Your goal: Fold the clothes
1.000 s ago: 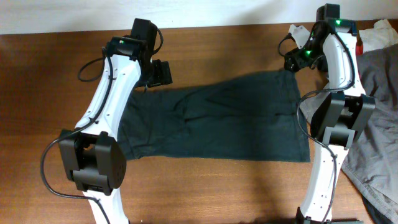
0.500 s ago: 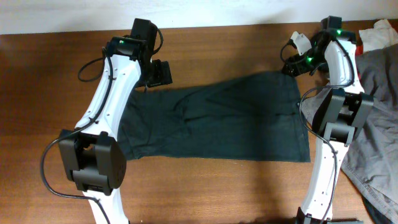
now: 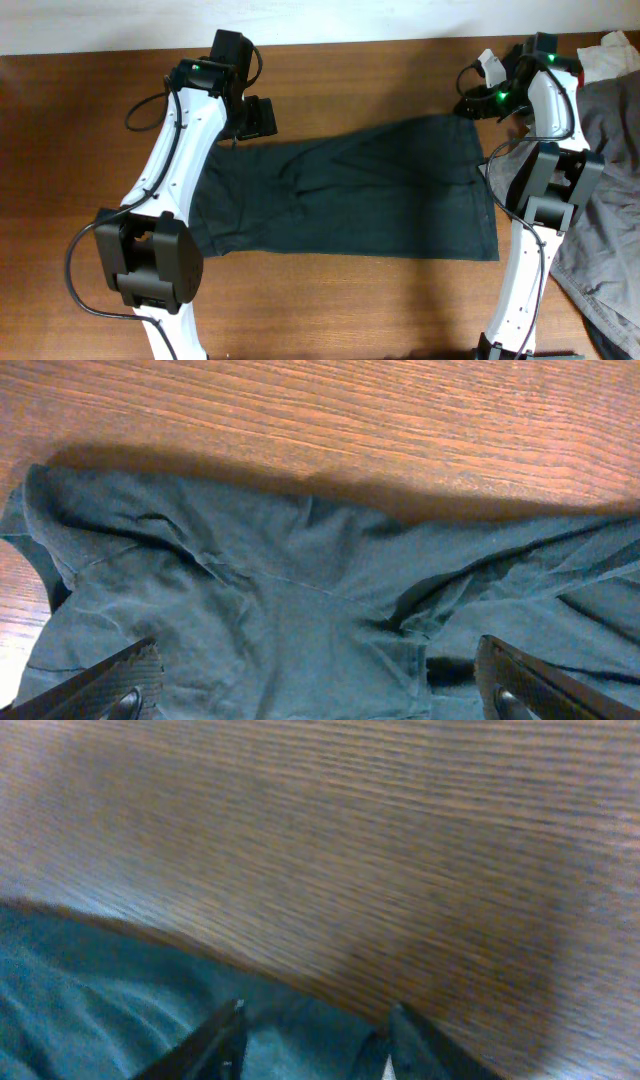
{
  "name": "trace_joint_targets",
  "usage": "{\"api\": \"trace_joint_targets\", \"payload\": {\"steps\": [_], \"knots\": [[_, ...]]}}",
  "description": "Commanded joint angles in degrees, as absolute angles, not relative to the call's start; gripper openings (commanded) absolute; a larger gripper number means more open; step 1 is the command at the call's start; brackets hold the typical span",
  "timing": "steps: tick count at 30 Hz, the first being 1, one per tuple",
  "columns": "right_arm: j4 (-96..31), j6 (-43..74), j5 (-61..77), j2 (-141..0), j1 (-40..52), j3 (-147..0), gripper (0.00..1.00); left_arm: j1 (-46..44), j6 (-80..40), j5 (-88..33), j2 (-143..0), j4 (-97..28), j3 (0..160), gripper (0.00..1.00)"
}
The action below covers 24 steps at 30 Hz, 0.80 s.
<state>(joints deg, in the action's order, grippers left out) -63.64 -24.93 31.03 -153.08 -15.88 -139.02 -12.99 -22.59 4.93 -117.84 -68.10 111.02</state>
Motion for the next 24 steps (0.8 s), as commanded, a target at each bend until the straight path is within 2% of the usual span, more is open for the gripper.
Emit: {"api": "trace_joint_targets", "payload": {"steps": [1, 6, 8, 11, 19, 21, 24], "knots": [[-63.9, -19.9, 34.2, -154.1, -15.8, -139.6, 0.48, -13.0, -22.7, 4.9, -117.3, -68.1, 111.5, 0.99], [-64.0, -19.8, 34.0, -154.1, -15.8, -139.6, 0.45, -13.0, -22.7, 5.0, -117.3, -68.1, 111.5, 0.99], [-64.0, -19.8, 34.0, -154.1, -15.8, -139.6, 0.41, -13.0, -22.7, 4.9, -117.3, -68.1, 111.5, 0.99], [-64.1, -19.8, 34.0, -154.1, -15.8, -139.6, 0.24, -13.0, -22.7, 5.0, -117.3, -68.1, 111.5, 0.99], [-63.5, -19.8, 33.9, -154.1, -15.8, -139.6, 0.18, -13.0, -22.7, 4.9, -117.3, -68.1, 111.5, 0.99], [-63.3, -19.8, 33.9, -154.1, -15.8, -139.6, 0.04, -13.0, -22.7, 5.0, -117.3, -68.1, 111.5, 0.99], [-63.6, -19.8, 33.9, -153.9, -15.9, -139.6, 0.04, -13.0, -22.7, 5.0, -117.3, -68.1, 111.5, 0.99]]}}
